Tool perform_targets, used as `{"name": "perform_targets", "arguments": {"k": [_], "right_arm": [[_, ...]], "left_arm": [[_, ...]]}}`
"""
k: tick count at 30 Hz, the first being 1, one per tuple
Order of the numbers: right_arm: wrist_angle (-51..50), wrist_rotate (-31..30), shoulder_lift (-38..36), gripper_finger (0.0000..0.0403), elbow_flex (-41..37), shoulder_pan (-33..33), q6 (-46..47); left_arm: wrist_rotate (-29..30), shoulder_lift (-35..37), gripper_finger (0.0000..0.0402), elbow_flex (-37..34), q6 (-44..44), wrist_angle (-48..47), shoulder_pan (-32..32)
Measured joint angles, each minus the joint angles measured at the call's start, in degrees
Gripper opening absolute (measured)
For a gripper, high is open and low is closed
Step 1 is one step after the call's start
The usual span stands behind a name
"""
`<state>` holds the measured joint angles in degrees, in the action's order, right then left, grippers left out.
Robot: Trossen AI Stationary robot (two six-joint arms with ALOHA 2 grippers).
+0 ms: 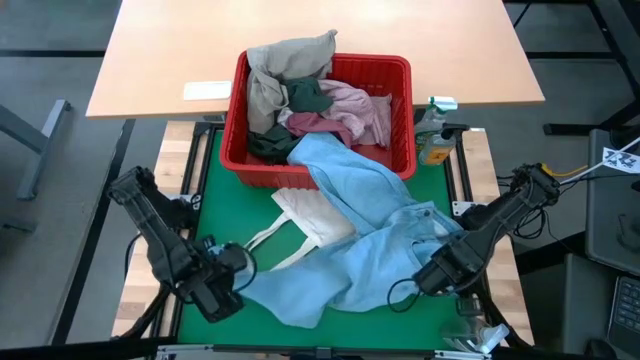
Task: Fold laundry
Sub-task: Fold the blue jeans
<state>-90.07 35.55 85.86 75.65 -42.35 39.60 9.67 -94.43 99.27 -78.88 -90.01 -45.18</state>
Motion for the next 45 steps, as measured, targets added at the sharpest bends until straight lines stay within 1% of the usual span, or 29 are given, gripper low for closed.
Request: {"name": "perform_targets", "arguments": {"k": [2, 4, 7, 9, 13, 19, 24, 30, 36, 42, 45], "right_arm": [[0.2, -0.3, 0.0, 0.0014, 0.1, -1.3, 1.4], [0.1, -0.3, 0.0, 0.0014, 0.1, -2.5, 3.8], [0.1, 0.8, 0.0, 0.0014, 0.1, -4.7, 7.6], [0.1, 1.1, 0.0, 0.0014, 0.1, -6.4, 9.1], [0.4, 0.5, 0.0, 0.0014, -0.1, -8.5, 11.4], [0.5, -2.8, 0.0, 0.0014, -2.7, -8.7, 12.8], [0.9, -3.5, 0.1, 0.0014, -4.4, -8.7, 13.4], [5.5, -0.5, 0.1, 0.0014, -5.5, -8.7, 16.2], [8.2, 0.0, 0.1, 0.0014, -5.5, -8.7, 18.8], [8.0, 0.0, 0.1, 0.0017, -5.5, -8.7, 18.9], [7.9, 0.1, 0.1, 0.0037, -5.5, -8.7, 19.4]], "left_arm": [[2.7, 0.2, 0.0001, -1.4, -2.8, 0.1, 1.0], [3.1, 0.2, 0.0000, -3.7, -6.2, 0.1, 2.1], [1.1, 0.1, 0.0000, -8.8, -11.7, 0.1, 4.4], [-1.2, 0.1, 0.0000, -13.0, -13.8, 0.0, 5.7], [-4.5, 0.1, 0.0001, -21.5, -14.0, 0.1, 8.4], [-4.3, 0.1, 0.0011, -32.2, -14.0, 1.5, 12.7], [-4.2, 0.0, 0.0013, -38.7, -13.5, 7.4, 16.7], [-4.3, 0.0, 0.0014, -43.7, -7.5, 15.1, 19.8], [-4.3, 0.0, 0.0019, -44.6, -4.6, 16.7, 20.6], [-4.2, 0.0, 0.0053, -44.7, -4.1, 17.1, 20.6], [-4.2, 0.0, 0.0075, -44.7, -4.1, 17.2, 20.6]]}}
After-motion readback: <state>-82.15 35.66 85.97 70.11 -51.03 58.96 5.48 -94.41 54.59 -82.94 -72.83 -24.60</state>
